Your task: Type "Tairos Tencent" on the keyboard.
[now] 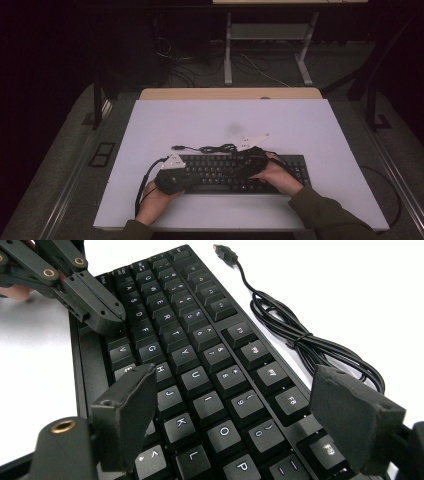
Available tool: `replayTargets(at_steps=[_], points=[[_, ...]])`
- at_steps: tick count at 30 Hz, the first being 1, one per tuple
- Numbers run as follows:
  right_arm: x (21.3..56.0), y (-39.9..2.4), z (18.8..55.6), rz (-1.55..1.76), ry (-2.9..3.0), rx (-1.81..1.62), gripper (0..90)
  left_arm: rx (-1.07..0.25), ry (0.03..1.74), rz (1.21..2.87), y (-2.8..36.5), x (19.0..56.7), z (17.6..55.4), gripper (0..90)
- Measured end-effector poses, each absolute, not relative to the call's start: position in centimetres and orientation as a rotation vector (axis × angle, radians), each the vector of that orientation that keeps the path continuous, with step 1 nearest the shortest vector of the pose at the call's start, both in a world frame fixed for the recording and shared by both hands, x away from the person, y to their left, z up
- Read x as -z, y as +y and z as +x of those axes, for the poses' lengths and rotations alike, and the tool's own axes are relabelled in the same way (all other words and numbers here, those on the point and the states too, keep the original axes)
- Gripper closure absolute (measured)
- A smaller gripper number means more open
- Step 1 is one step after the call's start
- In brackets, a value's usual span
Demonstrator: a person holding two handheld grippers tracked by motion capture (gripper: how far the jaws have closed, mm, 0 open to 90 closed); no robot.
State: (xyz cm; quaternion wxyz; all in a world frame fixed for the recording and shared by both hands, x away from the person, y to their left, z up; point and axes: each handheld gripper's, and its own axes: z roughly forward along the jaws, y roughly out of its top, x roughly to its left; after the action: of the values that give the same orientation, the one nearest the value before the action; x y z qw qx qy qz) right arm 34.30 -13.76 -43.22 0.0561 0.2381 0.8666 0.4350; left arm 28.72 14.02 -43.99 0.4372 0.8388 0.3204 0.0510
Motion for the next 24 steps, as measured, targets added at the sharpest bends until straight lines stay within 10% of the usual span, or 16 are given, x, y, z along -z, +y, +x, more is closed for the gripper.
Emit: replayTargets(at_steps=[24], points=[[43.15,-13.96,34.25,0.726,2.613,-1.326,18.9,-0.121,0.797,2.09,14.06,43.77,28.77,89.5]])
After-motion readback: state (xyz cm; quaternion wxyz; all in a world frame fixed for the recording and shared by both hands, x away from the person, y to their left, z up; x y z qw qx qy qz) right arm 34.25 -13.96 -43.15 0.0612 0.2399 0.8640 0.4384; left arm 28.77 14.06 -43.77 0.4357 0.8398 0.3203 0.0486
